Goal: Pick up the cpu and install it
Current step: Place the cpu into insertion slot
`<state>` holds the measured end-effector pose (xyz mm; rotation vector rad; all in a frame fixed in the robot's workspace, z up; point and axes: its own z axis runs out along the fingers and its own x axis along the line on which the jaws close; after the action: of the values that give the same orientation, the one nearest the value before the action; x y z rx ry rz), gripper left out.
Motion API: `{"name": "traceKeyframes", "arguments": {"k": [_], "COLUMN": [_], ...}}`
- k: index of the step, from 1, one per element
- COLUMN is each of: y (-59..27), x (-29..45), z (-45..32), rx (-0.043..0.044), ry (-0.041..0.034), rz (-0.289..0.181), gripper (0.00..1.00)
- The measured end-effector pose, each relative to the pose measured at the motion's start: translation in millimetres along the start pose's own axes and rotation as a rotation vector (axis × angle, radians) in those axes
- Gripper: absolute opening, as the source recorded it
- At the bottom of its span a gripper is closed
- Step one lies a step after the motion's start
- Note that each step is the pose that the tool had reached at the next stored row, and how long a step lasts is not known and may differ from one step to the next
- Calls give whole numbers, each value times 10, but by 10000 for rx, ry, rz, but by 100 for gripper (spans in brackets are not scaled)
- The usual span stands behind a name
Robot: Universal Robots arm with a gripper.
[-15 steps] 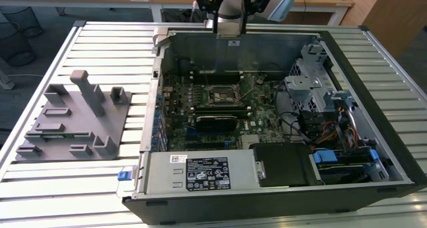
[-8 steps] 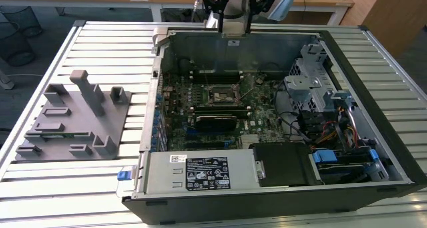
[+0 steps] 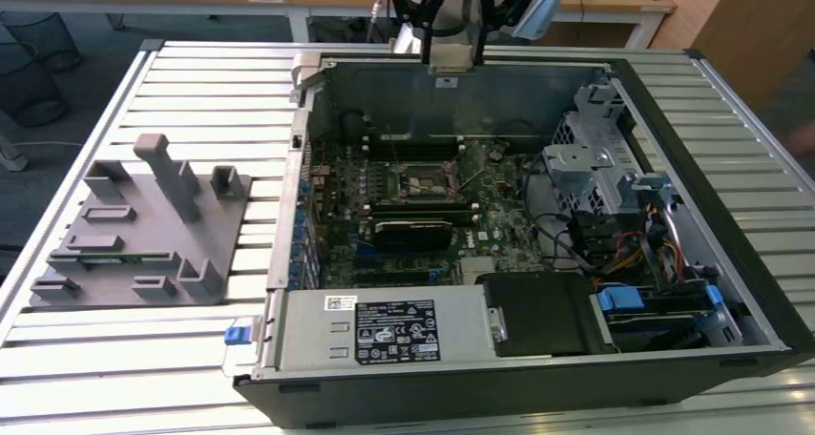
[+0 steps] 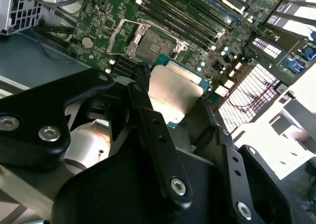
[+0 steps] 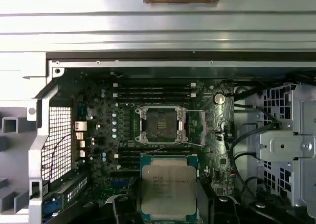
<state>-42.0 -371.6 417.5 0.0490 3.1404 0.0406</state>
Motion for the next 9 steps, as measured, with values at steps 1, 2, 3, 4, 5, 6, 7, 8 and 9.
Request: {"name": "traceKeyframes", "arguments": {"k": [1,2,3,4,5,6,7,8,9], "y": [0,0,0,0,0,0,0,0,0], "x": [0,0,0,0,0,0,1,1,1], "z": [0,1,2,4,5,5,6,7,9], "rx": [2,3,6,12,17,20,20,20,20], "ry": [-1,-3,-6,-8,-9,-11,-13,-15,-16], "rz": [73,139,204,262,329,426,513,584,642], "gripper": [54,54,54,54,54,54,54,54,54]}}
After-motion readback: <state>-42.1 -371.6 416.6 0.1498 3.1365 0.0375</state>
